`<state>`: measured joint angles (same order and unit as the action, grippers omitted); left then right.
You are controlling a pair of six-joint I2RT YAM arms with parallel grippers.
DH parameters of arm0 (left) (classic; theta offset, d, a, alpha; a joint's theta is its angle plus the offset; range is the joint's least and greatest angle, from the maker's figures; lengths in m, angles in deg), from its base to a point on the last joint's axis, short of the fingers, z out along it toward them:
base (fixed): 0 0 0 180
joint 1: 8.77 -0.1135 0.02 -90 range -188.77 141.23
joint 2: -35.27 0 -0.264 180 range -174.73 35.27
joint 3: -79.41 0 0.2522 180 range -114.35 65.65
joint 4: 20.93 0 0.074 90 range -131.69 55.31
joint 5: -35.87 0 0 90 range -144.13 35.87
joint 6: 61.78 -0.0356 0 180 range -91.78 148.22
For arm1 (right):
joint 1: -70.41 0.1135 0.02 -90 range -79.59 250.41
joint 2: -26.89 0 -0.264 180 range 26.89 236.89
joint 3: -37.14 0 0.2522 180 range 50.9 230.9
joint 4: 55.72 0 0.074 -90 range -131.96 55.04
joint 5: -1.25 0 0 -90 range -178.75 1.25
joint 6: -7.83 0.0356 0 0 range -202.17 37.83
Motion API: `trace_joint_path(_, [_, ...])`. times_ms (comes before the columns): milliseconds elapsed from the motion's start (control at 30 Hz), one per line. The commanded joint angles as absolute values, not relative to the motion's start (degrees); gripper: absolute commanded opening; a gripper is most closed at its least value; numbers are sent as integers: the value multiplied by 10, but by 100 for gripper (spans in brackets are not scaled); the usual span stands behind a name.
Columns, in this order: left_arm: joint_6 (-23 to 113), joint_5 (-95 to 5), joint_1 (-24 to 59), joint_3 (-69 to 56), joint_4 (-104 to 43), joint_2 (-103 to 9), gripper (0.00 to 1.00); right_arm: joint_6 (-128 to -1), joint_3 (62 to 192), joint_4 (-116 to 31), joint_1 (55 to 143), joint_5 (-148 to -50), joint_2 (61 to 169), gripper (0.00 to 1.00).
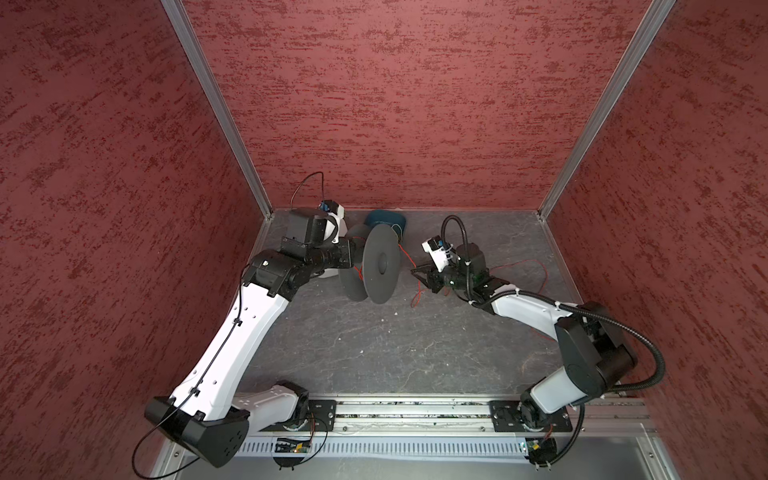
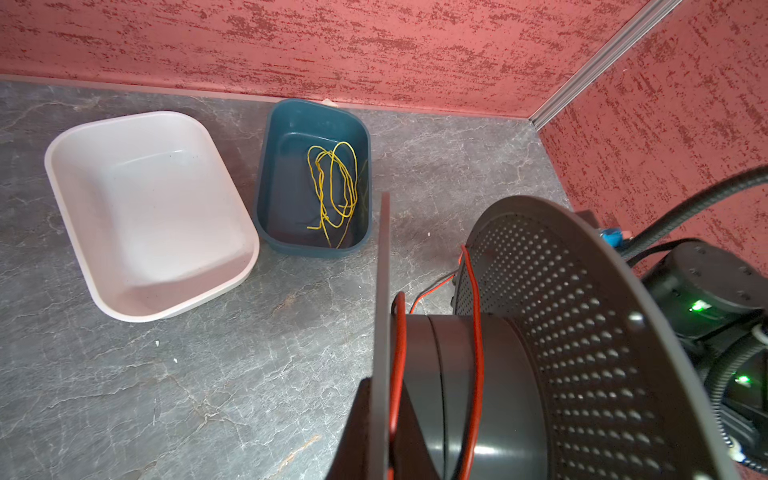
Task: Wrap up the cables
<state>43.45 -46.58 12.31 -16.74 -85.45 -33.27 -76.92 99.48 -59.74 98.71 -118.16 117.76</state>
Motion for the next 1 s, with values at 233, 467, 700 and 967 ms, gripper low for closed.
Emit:
trace_joint_path(233, [469,-405,96,-194,-826,-340,0,-655,909,-774,990,-1220,1218,13])
trace_joint_path(467, [491,-369,67,-202,-821,-344,0,-635,892,-805,1001,-1206,1230,0])
trace_joint_path(700, [535,-372,28,-198,-803,-356,0,-644,893,-742,1046,-1058,1210,0])
trace_joint_path(967, [614,-348,-6,-171,-713,-368,0,-691,921,-685,1131,-935,1203,0])
